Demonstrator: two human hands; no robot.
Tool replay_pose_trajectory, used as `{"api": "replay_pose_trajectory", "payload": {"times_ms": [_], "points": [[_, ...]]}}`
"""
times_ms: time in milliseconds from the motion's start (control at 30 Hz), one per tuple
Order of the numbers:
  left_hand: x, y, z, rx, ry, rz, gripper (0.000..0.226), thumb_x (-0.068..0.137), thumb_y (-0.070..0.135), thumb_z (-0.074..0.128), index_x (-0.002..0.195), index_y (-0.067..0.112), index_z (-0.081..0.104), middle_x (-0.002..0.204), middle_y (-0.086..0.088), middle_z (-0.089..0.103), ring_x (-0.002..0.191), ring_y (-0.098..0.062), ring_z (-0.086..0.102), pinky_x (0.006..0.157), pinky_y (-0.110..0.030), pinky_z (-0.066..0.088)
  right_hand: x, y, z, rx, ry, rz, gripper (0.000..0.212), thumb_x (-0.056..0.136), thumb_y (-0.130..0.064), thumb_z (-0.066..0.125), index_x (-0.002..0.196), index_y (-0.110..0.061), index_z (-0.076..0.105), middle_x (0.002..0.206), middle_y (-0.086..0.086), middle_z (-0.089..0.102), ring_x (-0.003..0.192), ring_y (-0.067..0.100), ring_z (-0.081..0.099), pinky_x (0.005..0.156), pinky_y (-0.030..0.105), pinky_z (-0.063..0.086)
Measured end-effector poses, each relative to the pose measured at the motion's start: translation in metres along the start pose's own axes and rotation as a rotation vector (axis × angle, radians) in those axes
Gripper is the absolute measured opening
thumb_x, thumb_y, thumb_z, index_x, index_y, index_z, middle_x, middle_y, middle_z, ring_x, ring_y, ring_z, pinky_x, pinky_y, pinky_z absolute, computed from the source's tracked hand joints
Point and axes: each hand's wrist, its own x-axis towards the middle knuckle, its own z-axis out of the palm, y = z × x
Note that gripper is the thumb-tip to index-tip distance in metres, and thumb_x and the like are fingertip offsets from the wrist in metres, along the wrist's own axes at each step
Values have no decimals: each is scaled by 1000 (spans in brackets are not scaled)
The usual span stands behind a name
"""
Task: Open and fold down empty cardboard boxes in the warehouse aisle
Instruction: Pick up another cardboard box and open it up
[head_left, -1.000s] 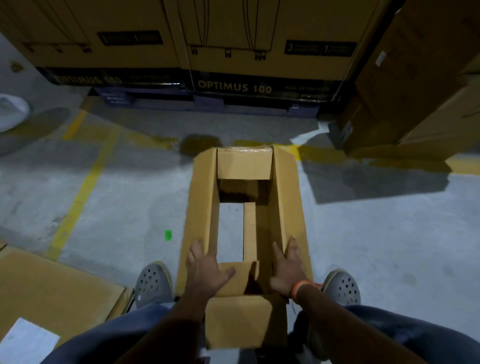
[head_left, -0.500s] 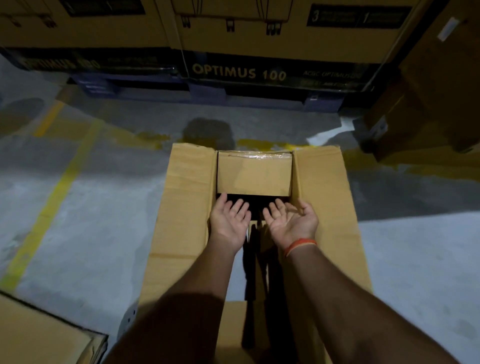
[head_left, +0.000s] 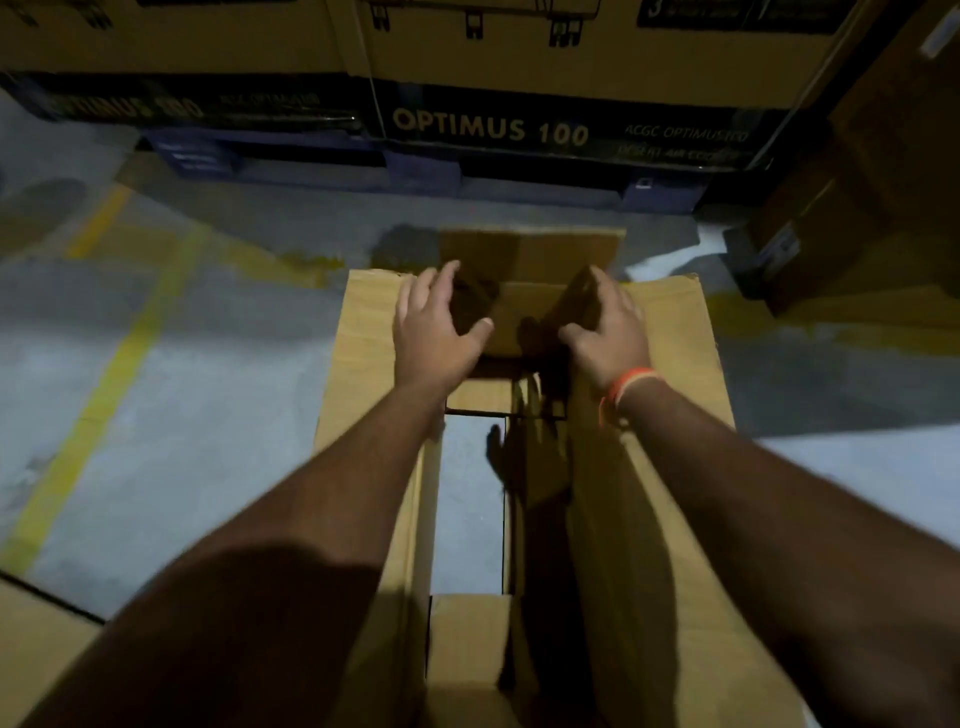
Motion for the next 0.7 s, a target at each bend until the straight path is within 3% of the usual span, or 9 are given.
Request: {"api": "replay_pose_trajectory", "payload": {"times_ms": [33, 100, 167, 233, 367, 467, 567, 633, 700], "points": [[8, -2, -4, 236, -40, 48, 86, 87, 47, 70, 159, 32, 25, 168, -3, 20, 155, -30, 9, 124, -55, 15, 13, 3, -5, -344, -64, -55, 89, 86, -23, 69, 160, -28, 20, 164, 2, 24, 150, 26, 21, 122, 38, 23], [19, -7, -8, 446, -213, 14, 101, 87, 46, 73, 162, 34, 8, 171, 0, 0, 156, -32, -6, 123, -62, 7, 33, 8, -12, -671, -245, -28, 102, 84, -27, 70, 160, -37, 3, 169, -2, 0, 154, 32, -2, 120, 59, 12], [21, -20, -2, 452, -399, -61, 116, 84, 41, 80, 160, 40, -7, 170, 3, -17, 155, -34, -12, 121, -65, 13, 45, 14, -11, -703, -437, 41, 109, 82, -25, 71, 159, -41, -4, 169, -3, -10, 154, 38, -5, 117, 63, 18], [17, -31, 4, 347, -484, -121, 125, 83, 25, 83, 158, 44, -15, 168, -3, -24, 155, -40, 1, 121, -56, 28, 51, 25, -7, -678, -501, 56, 115, 79, -20, 73, 158, -44, -8, 168, 2, -14, 152, 44, 2, 118, 56, 28], [-10, -38, 2, 235, -415, -166, 117, 85, -1, 71, 156, 55, -4, 168, -14, -13, 130, -44, 53, 101, -43, 53, 24, 45, 7, -548, -336, 127, 121, 78, -8, 71, 154, -51, -13, 167, 7, -15, 151, 42, 16, 112, 54, 40], [-47, -41, -5, 367, -394, -207, 103, 86, 3, 69, 156, 54, 12, 161, -18, 14, 112, -41, 61, 92, -46, 59, -28, 50, 24, -605, -203, 189, 111, 86, 5, 58, 154, -51, -9, 168, 1, -14, 152, 37, 16, 111, 60, 39], [-83, -36, -21, 302, -423, -252, 89, 94, -3, 54, 159, 46, 17, 134, -16, 53, 99, -32, 63, 80, -45, 62, -72, 41, 25, -612, -244, 214, 105, 84, 21, 36, 159, -41, -2, 168, 5, -11, 141, 36, 38, 109, 50, 44], [-97, -27, -40, 233, -427, -236, 84, 96, -3, 49, 160, 43, 18, 128, -15, 59, 97, -34, 65, 78, -47, 62, -98, 32, 15, -772, -200, 58, 94, 86, 18, 40, 161, -30, 7, 167, 11, -14, 150, 40, 20, 118, 52, 32], [-104, -12, -65, 245, -394, -196, 78, 97, 4, 50, 160, 40, 20, 134, -19, 58, 108, -41, 63, 89, -48, 59, -131, 16, 11, -913, -121, -267, 74, 88, 8, 49, 156, -18, 30, 167, 17, -8, 153, 41, 5, 117, 62, 19]]}}
